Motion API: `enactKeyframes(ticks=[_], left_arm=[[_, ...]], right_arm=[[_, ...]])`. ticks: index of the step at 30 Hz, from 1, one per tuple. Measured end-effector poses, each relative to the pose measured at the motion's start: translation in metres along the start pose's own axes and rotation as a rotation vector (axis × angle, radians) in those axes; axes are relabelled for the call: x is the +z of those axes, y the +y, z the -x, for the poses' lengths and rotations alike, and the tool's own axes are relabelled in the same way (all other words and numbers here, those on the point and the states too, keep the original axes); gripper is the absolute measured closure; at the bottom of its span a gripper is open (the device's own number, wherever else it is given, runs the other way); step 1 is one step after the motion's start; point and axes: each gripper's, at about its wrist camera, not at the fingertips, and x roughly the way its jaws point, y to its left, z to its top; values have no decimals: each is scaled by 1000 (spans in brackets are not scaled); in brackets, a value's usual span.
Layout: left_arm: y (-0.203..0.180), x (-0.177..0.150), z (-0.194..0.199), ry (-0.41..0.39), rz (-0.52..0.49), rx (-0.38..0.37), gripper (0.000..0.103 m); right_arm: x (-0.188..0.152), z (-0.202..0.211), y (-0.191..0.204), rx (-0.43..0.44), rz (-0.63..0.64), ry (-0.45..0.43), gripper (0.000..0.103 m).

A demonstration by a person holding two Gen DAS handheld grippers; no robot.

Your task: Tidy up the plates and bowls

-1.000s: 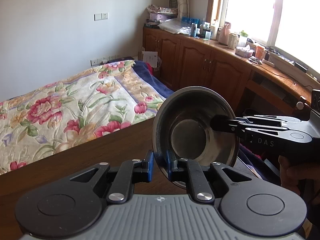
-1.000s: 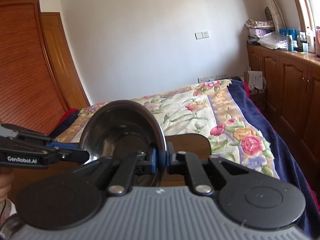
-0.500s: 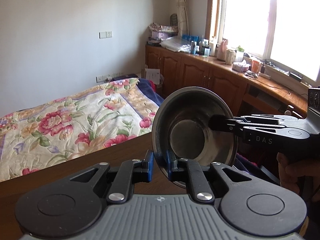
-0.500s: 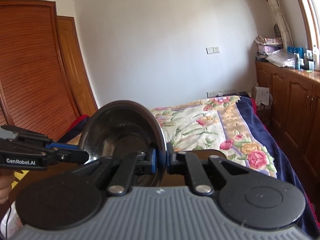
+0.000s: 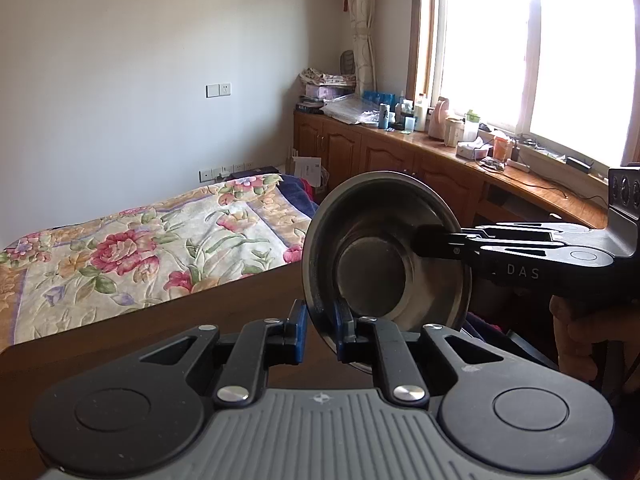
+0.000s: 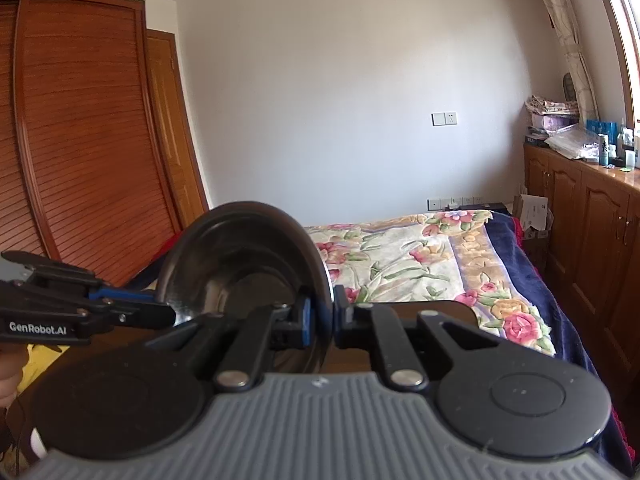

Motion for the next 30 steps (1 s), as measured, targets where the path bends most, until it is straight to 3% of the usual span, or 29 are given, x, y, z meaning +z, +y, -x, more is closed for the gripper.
enactKeyframes(ticks=[9,21,30], left_arm=[[0,-31,32,-14,23,-4,88],[-1,-89,40,38,77,0,88],[0,-117,48,42,116,15,88]], right_arm=[[-14,11,21,24,18,16,90],[-60,17,36,59,-15,94,90],[-83,20,42,99,-54,95,90]])
